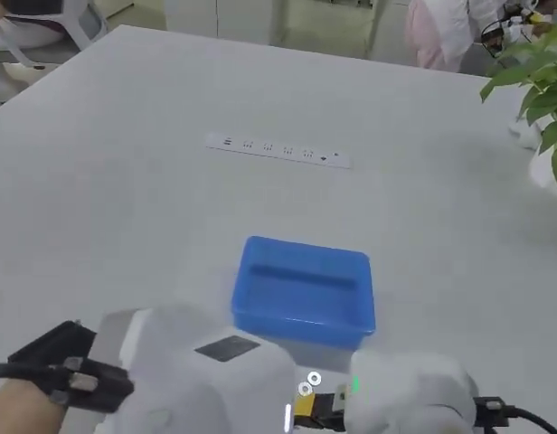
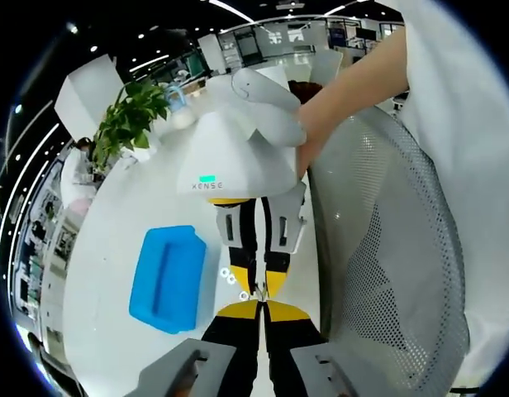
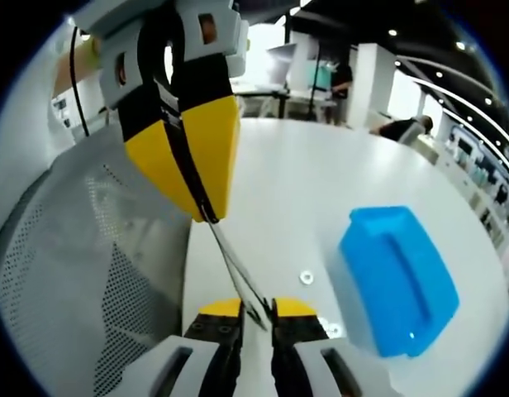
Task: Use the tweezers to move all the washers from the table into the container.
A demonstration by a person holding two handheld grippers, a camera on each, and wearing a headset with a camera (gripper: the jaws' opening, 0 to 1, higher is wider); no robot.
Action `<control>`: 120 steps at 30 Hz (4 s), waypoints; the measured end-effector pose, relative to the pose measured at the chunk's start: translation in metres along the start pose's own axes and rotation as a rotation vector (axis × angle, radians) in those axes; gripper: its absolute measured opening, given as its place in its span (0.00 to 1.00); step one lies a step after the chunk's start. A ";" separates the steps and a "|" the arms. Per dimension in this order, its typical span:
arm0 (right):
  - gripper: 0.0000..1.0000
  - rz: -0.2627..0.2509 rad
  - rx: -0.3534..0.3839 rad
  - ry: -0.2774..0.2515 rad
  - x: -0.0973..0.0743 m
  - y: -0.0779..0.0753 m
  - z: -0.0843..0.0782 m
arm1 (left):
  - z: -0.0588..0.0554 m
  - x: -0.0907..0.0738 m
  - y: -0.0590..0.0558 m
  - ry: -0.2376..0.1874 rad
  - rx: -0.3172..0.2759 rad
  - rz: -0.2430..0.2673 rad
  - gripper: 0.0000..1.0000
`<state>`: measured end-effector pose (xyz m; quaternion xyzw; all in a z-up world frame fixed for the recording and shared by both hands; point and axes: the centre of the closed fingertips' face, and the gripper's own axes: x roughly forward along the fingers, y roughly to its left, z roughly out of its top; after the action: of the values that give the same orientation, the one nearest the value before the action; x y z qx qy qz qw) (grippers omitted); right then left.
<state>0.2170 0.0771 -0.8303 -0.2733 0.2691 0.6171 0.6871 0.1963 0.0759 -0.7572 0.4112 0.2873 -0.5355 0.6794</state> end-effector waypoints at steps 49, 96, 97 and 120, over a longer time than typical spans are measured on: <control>0.08 -0.001 0.237 -0.117 -0.002 0.003 0.007 | 0.013 0.002 0.016 0.062 0.058 -0.324 0.00; 0.05 -0.005 0.160 -0.122 -0.003 0.001 0.011 | 0.011 0.006 0.021 -0.160 -0.282 -0.196 0.25; 0.05 -0.004 0.161 -0.121 -0.003 0.001 0.011 | 0.012 0.004 0.022 -0.190 -0.306 -0.176 0.28; 0.04 -0.040 0.262 -0.129 -0.002 -0.004 0.011 | -0.043 -0.041 0.052 -0.531 -0.838 0.599 0.99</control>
<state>0.2215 0.0829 -0.8204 -0.1463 0.2970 0.5792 0.7449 0.2381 0.1383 -0.7314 0.0222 0.1653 -0.2453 0.9550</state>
